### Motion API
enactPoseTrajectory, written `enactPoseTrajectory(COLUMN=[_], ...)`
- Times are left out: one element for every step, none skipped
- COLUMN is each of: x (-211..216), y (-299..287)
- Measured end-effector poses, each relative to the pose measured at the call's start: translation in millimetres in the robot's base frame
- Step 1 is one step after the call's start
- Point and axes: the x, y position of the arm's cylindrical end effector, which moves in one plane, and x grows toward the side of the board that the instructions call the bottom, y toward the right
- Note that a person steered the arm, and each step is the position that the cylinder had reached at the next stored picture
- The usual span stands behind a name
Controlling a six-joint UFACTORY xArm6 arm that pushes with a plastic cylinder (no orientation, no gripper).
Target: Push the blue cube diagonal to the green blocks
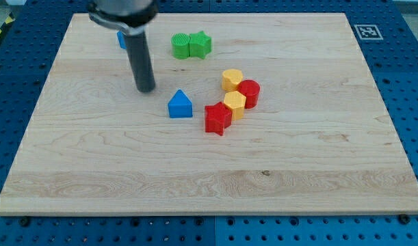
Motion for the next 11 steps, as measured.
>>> enactPoseTrajectory(x=[-63,-113,-143,-130,-68,-50,-90,-89,-66,-64,-40], y=[-45,-84,-77,-31,7,13,9,-1,-5,-37,-49])
